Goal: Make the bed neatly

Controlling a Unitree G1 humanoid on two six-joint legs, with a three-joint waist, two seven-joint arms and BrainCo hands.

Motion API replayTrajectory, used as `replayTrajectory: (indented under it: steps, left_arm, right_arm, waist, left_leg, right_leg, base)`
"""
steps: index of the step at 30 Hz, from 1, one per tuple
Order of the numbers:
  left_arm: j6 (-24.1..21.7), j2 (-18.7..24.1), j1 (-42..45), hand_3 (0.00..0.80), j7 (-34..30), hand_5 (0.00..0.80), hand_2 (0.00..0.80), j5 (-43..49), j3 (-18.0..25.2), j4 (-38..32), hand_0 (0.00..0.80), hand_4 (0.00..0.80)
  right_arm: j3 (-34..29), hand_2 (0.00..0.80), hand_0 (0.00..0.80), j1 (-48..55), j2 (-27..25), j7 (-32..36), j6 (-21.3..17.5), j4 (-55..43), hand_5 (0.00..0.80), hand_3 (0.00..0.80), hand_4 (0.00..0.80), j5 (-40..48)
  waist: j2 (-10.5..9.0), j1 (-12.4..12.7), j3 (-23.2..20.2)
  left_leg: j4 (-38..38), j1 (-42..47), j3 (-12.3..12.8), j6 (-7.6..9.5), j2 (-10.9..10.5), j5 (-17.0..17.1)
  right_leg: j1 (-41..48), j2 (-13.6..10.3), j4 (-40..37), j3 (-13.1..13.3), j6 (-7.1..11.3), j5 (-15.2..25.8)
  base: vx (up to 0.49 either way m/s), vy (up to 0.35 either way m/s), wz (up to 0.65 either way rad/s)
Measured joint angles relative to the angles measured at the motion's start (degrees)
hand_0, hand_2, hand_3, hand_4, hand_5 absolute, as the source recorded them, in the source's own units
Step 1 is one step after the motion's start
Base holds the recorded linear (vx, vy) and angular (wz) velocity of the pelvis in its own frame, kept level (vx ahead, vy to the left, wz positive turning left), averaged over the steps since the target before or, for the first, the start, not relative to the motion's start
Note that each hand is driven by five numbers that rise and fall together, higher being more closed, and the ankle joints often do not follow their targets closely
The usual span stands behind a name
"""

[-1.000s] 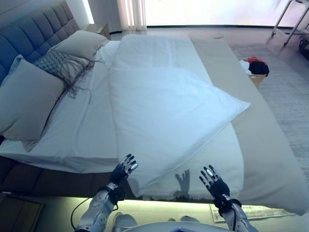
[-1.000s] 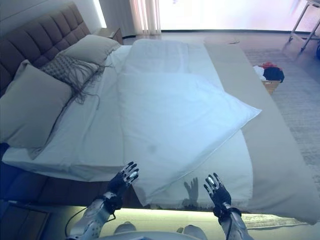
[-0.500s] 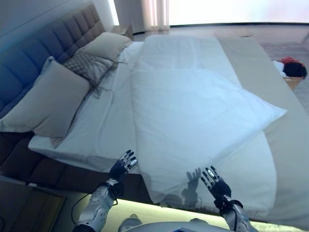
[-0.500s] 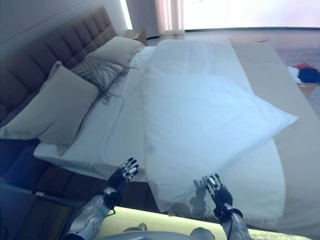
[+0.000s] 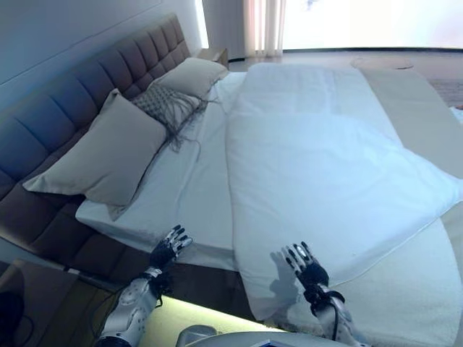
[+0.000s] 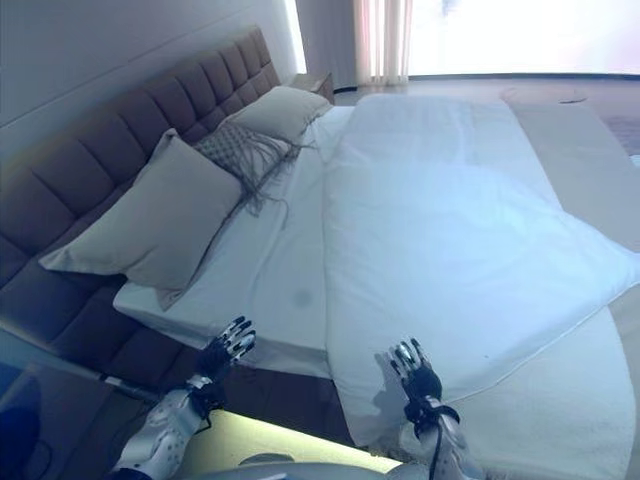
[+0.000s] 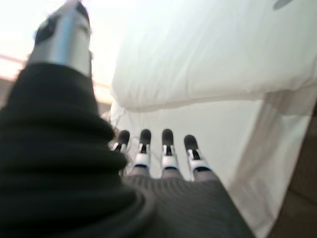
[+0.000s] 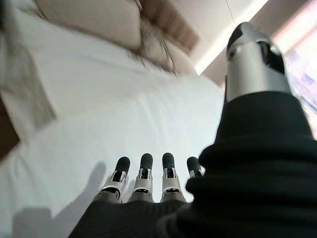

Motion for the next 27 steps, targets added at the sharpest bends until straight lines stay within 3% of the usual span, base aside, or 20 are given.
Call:
replayTrajectory:
  steps: [1, 4, 5, 7, 8, 13, 17, 20, 21, 24, 25, 27]
  left_arm:
    - [0.1, 0.1, -0.5, 0.0, 0.3, 0.0, 0.0, 0.0, 0.0, 0.0, 0.0, 0.0]
    - [0.4, 0.4, -1.5, 0.0, 0.8, 0.0, 0.0, 0.0, -0.5, 0.4, 0.0, 0.0]
    - [0.9, 0.3, -2.3, 0.0, 0.8, 0.0, 0.0, 0.0, -1.5, 1.0, 0.0, 0.0]
    - [1.5, -0.5, -3.7, 0.0, 0.3, 0.0, 0.0, 0.0, -2.9, 1.0, 0.0, 0.0]
    - [1.6, -0.7, -3.7, 0.0, 0.1, 0.0, 0.0, 0.0, -3.0, 1.0, 0.0, 0.0]
    - [2.5, -0.7, -3.0, 0.0, 0.0, 0.0, 0.0, 0.5, -2.1, 1.0, 0.0, 0.0]
    - [2.4, -0.6, -3.1, 0.0, 0.3, 0.0, 0.0, 0.4, -2.1, 1.1, 0.0, 0.0]
    - [2.4, -0.1, -3.1, 0.0, 0.4, 0.0, 0.0, 0.4, -2.2, 1.4, 0.0, 0.0]
    - [2.4, -0.1, -2.9, 0.0, 0.8, 0.0, 0.0, 0.4, -2.5, 1.7, 0.0, 0.0]
    - [2.1, -0.4, -2.0, 0.0, 1.0, 0.0, 0.0, 0.3, -4.0, 2.1, 0.0, 0.0]
    - [2.0, -0.6, -2.1, 0.0, 1.0, 0.0, 0.0, 0.3, -4.8, 2.1, 0.0, 0.0]
    - [1.9, -0.6, -2.4, 0.0, 0.7, 0.0, 0.0, 0.3, -4.8, 2.2, 0.0, 0.0]
  right_arm:
    - [-1.3, 0.0, 0.0, -0.6, -0.2, -0.3, -0.3, 2.2, 0.0, 0.0, 0.0, 0.8]
    - [-3.7, 0.0, 0.0, -2.1, -0.4, -0.1, -0.8, 8.5, 0.0, 0.0, 0.0, 2.0]
    - [-4.4, 0.0, 0.0, -2.4, -0.8, 0.1, -0.9, 11.0, 0.0, 0.0, 0.0, 2.4]
    - [-5.0, 0.0, 0.0, -2.2, -2.6, 0.7, -1.0, 13.9, 0.0, 0.0, 0.0, 3.0]
    - [-5.7, 0.0, 0.0, -1.9, -3.2, 0.8, -1.1, 14.6, 0.0, 0.0, 0.0, 3.2]
    - [-6.7, 0.0, 0.0, -1.2, -3.2, 1.8, -1.1, 17.4, 0.0, 0.0, 0.0, 3.5]
    - [-7.2, 0.0, 0.0, -2.2, -1.6, 3.2, -1.1, 21.9, 0.0, 0.0, 0.0, 4.8]
    - [-7.3, 0.0, 0.0, -3.9, -1.4, 3.7, -0.7, 25.3, 0.0, 0.0, 0.0, 6.6]
    - [-7.7, 0.0, 0.0, -4.4, -1.7, 3.6, -0.3, 26.1, 0.0, 0.0, 0.0, 6.9]
    - [-8.5, 0.0, 0.0, -6.4, -3.8, 3.6, 0.3, 26.9, 0.0, 0.0, 0.0, 8.7]
    - [-8.6, 0.0, 0.0, -7.3, -5.3, 3.6, 0.3, 27.4, 0.0, 0.0, 0.0, 9.7]
    - [-9.7, 0.0, 0.0, -9.0, -7.3, 4.2, 0.8, 29.2, 0.0, 0.0, 0.0, 11.7]
  waist:
    - [-0.38, 0.0, 0.1]
    - [-2.36, -1.2, -0.9]
    - [-2.25, -1.7, -1.0]
    - [-1.6, -2.0, -0.9]
    - [-1.27, -2.1, -0.7]
    - [-1.3, -2.5, -0.7]
    - [-1.71, -1.0, -0.7]
    - [-3.19, -0.5, 0.3]
    - [-3.44, -0.1, 0.4]
    - [-1.72, 0.7, 0.5]
    - [-0.06, 0.6, 0.5]
    - [1.23, 0.6, 0.1]
  left_leg:
    - [-0.1, 0.1, 0.0, -0.25, 0.5, -0.3]
    - [-0.5, 0.6, -0.1, -0.88, 2.5, -1.2]
    - [-0.6, 0.7, -0.3, -1.1, 3.8, -1.3]
    - [-0.1, 0.5, -0.2, -1.51, 5.2, -1.1]
    - [0.4, 0.7, 0.3, -1.51, 5.7, -1.1]
    - [2.1, 0.5, 0.7, -1.49, 6.9, -1.1]
    - [4.2, -0.5, 2.2, -1.34, 7.6, -1.0]
    - [10.9, -3.0, 0.9, -0.64, 7.9, -1.0]
    - [12.5, -3.5, 0.0, 0.28, 7.9, -0.3]
    - [11.4, -3.8, -0.8, 1.43, 9.1, 0.2]
    - [8.9, -3.6, -1.2, 1.21, 9.3, 0.3]
    - [4.8, -3.3, -0.1, 0.29, 9.2, -1.0]
  right_leg:
    - [-0.4, 0.3, -2.8, 0.0, 0.87, 0.5]
    - [-1.5, 1.6, -13.1, 0.6, 5.93, 5.4]
    - [-0.9, 2.6, -14.7, 0.3, 4.95, 7.6]
    - [-0.8, 5.6, -15.0, 0.1, 3.73, 7.1]
    - [-1.1, 6.0, -14.2, 0.1, 2.82, 6.8]
    - [-0.9, 6.3, -11.4, -0.9, 1.91, 3.9]
    - [-0.8, 6.6, -10.3, -1.0, 1.94, 2.4]
    - [-0.1, 6.3, -8.9, -0.3, 1.01, 0.4]
    - [0.0, 6.1, -9.1, 0.3, 0.47, 0.3]
    - [1.0, 7.0, -10.5, 0.0, -0.49, 0.8]
    - [0.7, 7.7, -10.3, -0.5, -0.48, 0.8]
    - [-2.0, 7.5, -8.6, -0.9, -0.31, 0.5]
  base:
    - [0.131, -0.26, -0.69]
    - [0.076, -0.287, -0.57]
    - [0.114, -0.264, -0.35]
    - [0.1, -0.234, -0.22]
    - [0.104, -0.204, -0.08]
    - [0.084, -0.207, 0.07]
    - [0.079, -0.188, 0.1]
    - [0.053, 0.018, 0.31]
    - [0.062, 0.184, -0.13]
    - [0.083, 0.22, 0.0]
    - [0.103, 0.237, 0.15]
    - [0.231, 0.256, 0.15]
